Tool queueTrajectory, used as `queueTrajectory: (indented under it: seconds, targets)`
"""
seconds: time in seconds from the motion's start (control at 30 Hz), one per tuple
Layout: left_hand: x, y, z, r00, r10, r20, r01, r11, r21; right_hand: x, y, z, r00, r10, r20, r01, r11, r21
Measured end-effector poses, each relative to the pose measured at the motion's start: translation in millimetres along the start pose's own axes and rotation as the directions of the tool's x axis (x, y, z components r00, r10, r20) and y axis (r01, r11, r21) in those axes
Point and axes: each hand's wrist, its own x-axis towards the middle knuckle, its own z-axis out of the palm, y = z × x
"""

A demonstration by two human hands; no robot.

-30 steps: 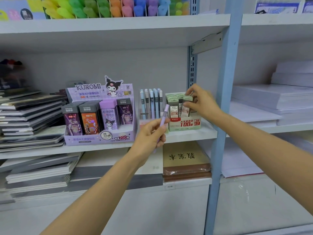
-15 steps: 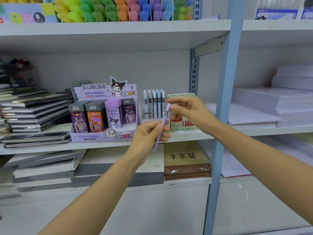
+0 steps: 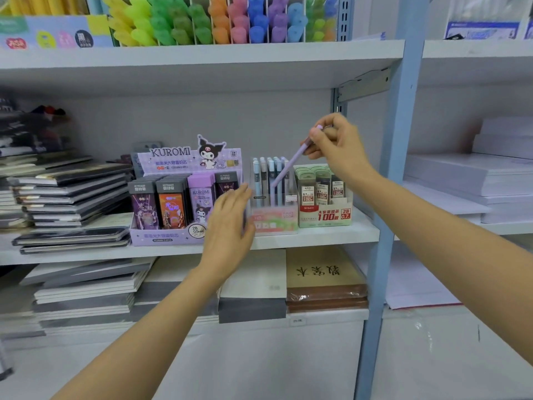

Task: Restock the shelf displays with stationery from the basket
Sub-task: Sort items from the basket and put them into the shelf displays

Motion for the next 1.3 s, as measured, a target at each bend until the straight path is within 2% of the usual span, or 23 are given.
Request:
queueTrajectory:
  seconds: [0.1,0.3,0.5,0.87,1.13,1.2,1.3]
  targets:
    - [-1,-5,4,0.996,0.042,0.078,-0.046,0.998,0.049,3,8,17,0.999,-0.011,0.052,0.015,0.997,-0.082]
    - [0,-11,2,0.995,0.079,0.06,-0.084,0.991,0.099,-1,23,46,0.984,-0.033,0.175,0.069,0.976,-0.204]
    - [0,-11,1,0.994,0.104,0.04,-0.107,0.99,0.089,11,21,48,0.971,0.017,0.237,0.037,0.975,-0.221]
    - [1,-10,-2,0.992,0.112,0.055,-0.117,0.989,0.092,13,30,63,0.987,-0.034,0.157,0.074,0.965,-0.252]
    - [3,-11,-2,0.988,0.123,0.094,-0.136,0.979,0.151,11,43,73,0.99,-0.001,0.143,0.054,0.929,-0.365]
    - [1,-11,-2,0.987,0.113,0.113,-0.13,0.979,0.157,3,40,73,0.991,-0.043,0.129,0.092,0.91,-0.404]
    - [-12,-9,-1,0.989,0.141,0.049,-0.147,0.975,0.168,-30,29,64,0.97,-0.228,0.09,0.245,0.903,-0.353]
